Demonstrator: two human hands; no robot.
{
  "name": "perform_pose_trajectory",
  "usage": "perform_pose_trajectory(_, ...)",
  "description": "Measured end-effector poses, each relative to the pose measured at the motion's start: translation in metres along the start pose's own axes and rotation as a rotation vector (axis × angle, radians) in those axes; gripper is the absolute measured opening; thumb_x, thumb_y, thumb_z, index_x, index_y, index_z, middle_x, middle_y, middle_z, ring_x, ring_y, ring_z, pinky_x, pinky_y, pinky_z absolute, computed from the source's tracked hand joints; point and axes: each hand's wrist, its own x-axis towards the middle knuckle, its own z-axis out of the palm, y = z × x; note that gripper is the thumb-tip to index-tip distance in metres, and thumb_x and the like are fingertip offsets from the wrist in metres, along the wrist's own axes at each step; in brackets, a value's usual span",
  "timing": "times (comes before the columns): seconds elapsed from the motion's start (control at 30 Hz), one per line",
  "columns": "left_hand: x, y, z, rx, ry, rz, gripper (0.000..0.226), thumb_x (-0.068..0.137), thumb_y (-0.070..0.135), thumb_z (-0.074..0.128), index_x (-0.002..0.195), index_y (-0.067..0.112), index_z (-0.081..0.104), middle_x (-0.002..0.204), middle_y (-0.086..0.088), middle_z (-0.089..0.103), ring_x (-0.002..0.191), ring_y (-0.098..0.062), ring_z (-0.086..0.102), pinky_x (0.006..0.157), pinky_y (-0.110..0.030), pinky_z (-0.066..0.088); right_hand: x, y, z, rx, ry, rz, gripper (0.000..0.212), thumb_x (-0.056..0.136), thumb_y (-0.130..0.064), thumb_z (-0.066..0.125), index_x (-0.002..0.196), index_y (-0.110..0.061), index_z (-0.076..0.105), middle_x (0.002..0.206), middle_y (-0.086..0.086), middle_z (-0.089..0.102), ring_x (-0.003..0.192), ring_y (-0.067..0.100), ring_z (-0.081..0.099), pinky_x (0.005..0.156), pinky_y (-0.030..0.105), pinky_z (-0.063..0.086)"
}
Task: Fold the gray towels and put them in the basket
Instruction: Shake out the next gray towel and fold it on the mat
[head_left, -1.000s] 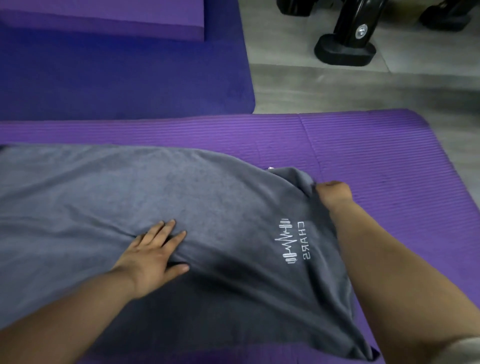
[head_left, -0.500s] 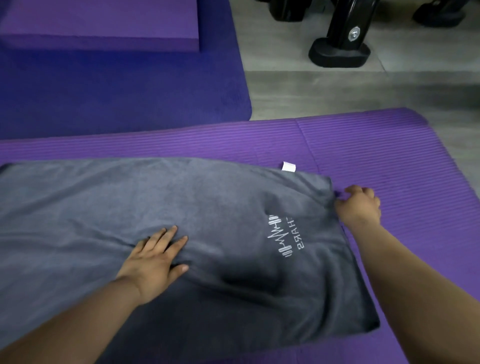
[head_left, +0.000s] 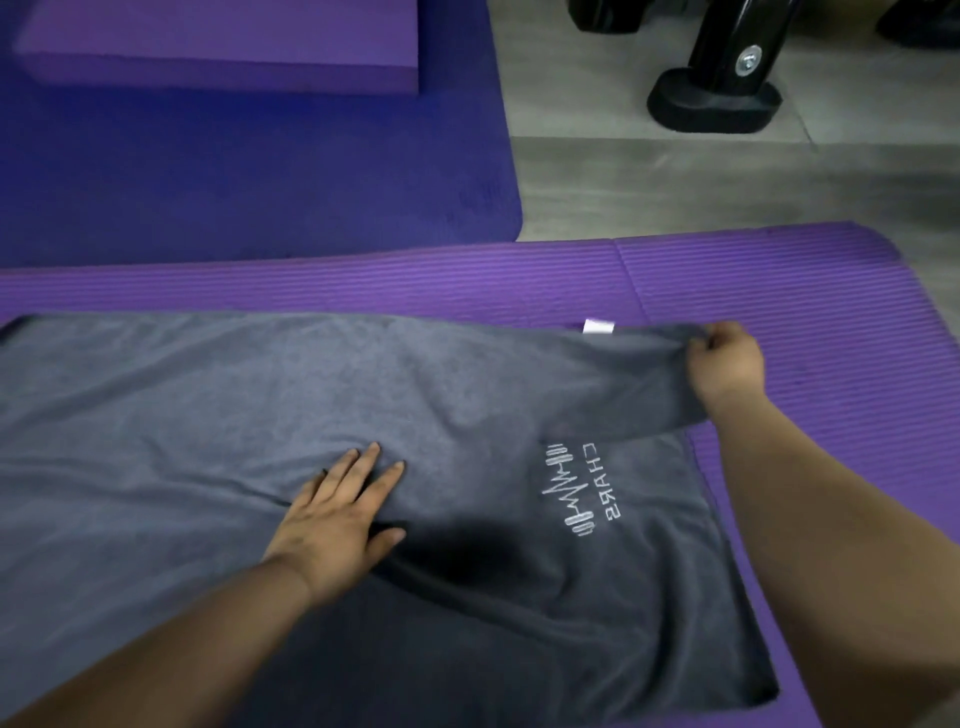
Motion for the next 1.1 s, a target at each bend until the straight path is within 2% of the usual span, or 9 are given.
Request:
perform_pose_trajectory(0.1,0.006,0.004,-0.003,0.006,0.004,-0.002,0.098,0.053,0.068,-0.009,0.144,0.031,-0.011,0.154,0.002,-0.02,0.144,-0.014,-0.012,0.116,-0.03,0.0,0.012,-0.015,-0.013,0.144,0.132,-0.097,0.027,0.093,-0.01,0.041,0.113,0.003,0.053,0.116,0.023,0.059,0.109,0.034,0.053,0.085,0.032,0.033)
perform_pose_trajectory(0.2,0.01,0.008,-0.007,0.045,-0.019,-0.013,0.071,0.089,0.06,0.022,0.144,0.029,-0.011,0.153,0.0,-0.021,0.143,-0.016,-0.013,0.116,-0.031,-0.001,0.02,-0.01,-0.012,0.21,-0.046,-0.079,0.044,0.093,-0.014,0.046,0.135,-0.004,0.036,0.133,0.017,0.049,0.123,0.028,0.047,0.099,0.028,0.034)
perform_pose_trajectory(0.37,0.014,0.013,-0.006,0.093,-0.023,-0.017,0.072,0.092,0.053,0.03,0.144,0.027,-0.012,0.153,-0.001,-0.023,0.143,-0.018,-0.015,0.117,-0.033,-0.001,-0.019,0.07,-0.007,-0.038,-0.131,0.127,0.062,0.086,-0.016,0.057,0.139,-0.001,0.03,0.136,0.024,0.045,0.128,0.034,0.041,0.109,0.041,0.031)
perform_pose_trajectory(0.5,0.013,0.014,-0.003,0.152,-0.038,-0.034,0.076,0.092,0.054,0.03,0.144,0.025,-0.016,0.153,-0.003,-0.024,0.143,-0.02,-0.015,0.117,-0.034,-0.001,-0.097,0.119,-0.021,-0.161,0.002,0.278,0.049,0.083,-0.019,0.062,0.124,0.002,0.047,0.125,0.03,0.048,0.121,0.041,0.042,0.1,0.04,0.033)
perform_pose_trajectory(0.73,0.012,0.012,-0.007,0.327,-0.006,0.002,0.08,0.088,0.062,0.027,0.144,0.026,-0.016,0.154,-0.004,-0.018,0.144,-0.022,-0.012,0.117,-0.037,-0.002,-0.128,0.14,-0.034,-0.173,-0.288,0.23,0.024,0.087,-0.006,0.056,0.066,-0.013,0.044,0.095,0.029,0.061,0.099,0.038,0.058,0.071,0.034,0.033)
perform_pose_trajectory(0.8,0.011,0.005,-0.012,0.301,-0.018,0.01,0.082,0.087,0.062,0.031,0.144,0.025,-0.015,0.154,-0.004,-0.018,0.144,-0.021,-0.009,0.117,-0.035,0.0,-0.113,0.141,-0.053,-0.158,-0.203,0.226,0.005,0.086,-0.001,0.056,0.082,0.002,0.058,0.101,0.032,0.062,0.101,0.039,0.058,0.077,0.036,0.038)
perform_pose_trajectory(0.9,0.003,-0.003,-0.014,0.232,-0.018,0.0,0.085,0.086,0.059,0.038,0.144,0.025,-0.015,0.154,-0.004,-0.017,0.144,-0.021,-0.007,0.117,-0.034,0.003,-0.105,0.145,-0.073,-0.156,-0.148,0.263,0.037,0.084,-0.005,0.06,0.118,0.007,0.051,0.111,0.032,0.059,0.109,0.04,0.055,0.088,0.038,0.041)
perform_pose_trajectory(1.0,-0.009,-0.003,-0.002,0.209,-0.018,-0.014,0.083,0.088,0.059,0.036,0.144,0.025,-0.016,0.154,-0.004,-0.018,0.144,-0.02,-0.007,0.117,-0.033,0.002,-0.125,0.144,-0.061,-0.432,0.069,0.026,0.052,0.08,-0.02,0.057,0.126,0.001,0.048,0.118,0.031,0.055,0.109,0.046,0.052,0.089,0.047,0.044)
perform_pose_trajectory(1.1,-0.019,-0.001,0.008,0.176,-0.018,-0.034,0.078,0.09,0.058,0.029,0.143,0.025,-0.017,0.154,-0.004,-0.019,0.144,-0.019,-0.008,0.117,-0.033,0.001,-0.158,0.146,-0.019,-0.497,-0.1,-0.45,0.055,0.078,-0.041,0.04,0.121,-0.007,0.045,0.12,0.027,0.059,0.109,0.036,0.049,0.094,0.041,0.039)
